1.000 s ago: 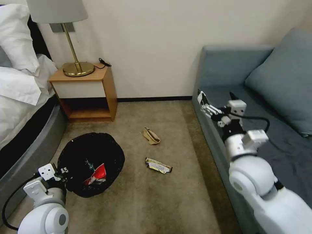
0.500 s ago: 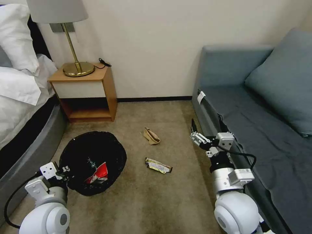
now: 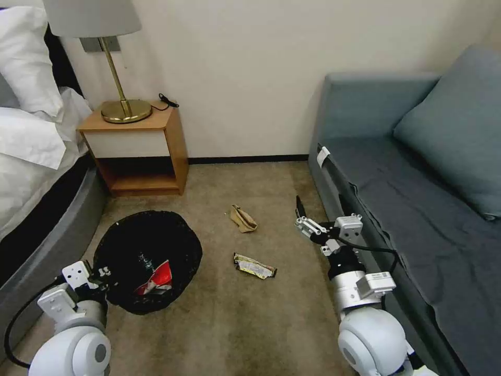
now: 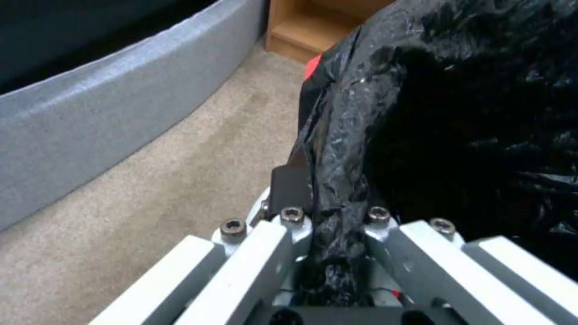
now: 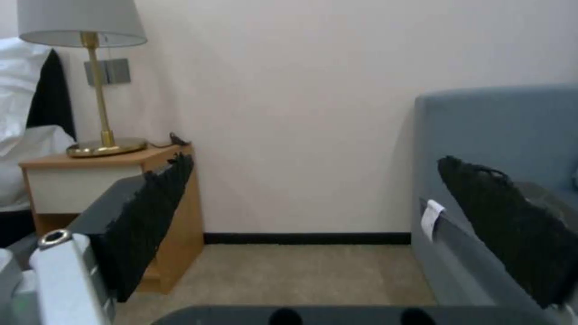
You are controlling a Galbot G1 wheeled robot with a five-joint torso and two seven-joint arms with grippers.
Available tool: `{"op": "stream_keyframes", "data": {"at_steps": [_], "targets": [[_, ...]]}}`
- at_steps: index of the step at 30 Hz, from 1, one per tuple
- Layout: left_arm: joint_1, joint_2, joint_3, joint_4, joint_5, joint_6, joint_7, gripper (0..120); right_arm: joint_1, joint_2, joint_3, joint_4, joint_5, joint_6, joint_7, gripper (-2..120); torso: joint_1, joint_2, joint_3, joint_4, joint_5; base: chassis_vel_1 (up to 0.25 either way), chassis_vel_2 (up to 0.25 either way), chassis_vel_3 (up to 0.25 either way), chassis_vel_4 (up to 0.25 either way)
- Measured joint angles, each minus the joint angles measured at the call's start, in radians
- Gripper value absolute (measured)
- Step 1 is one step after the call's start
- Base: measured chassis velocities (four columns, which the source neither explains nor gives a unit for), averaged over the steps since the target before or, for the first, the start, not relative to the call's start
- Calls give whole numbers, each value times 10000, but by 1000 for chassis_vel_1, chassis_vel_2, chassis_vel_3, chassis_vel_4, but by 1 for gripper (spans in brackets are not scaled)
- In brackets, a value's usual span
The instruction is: Pick up the trash bin, then pick up the garbage on the floor and place it into the trash bin.
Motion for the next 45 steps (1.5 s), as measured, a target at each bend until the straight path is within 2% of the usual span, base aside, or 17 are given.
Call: {"op": "stream_keyframes", "data": {"at_steps": [6, 18, 40, 45], "targets": [[-46, -30, -6, -114, -6, 5, 0, 3, 124, -224, -49, -82, 100, 35, 0, 100, 0, 1, 0, 0, 1, -61, 56, 66, -55], [-238, -55, -91, -446, -31, 225, -65, 3, 414, -1085, -296, -398, 1481, 313, -170, 100, 0, 0, 1, -1, 1, -75, 69, 76, -71], [-34, -112, -154, -465, 20, 175, -63, 3, 1120, -1306, -959, -846, 1514, 664, -504, 100, 1, 0, 1, -1, 0, -50, 51, 47, -54], [-9, -79, -167, -465, 15, 166, -58, 3, 2166, -1749, -1546, -1494, 1548, 905, -882, 100, 1, 0, 1, -1, 1, 0, 0, 0, 0]]}}
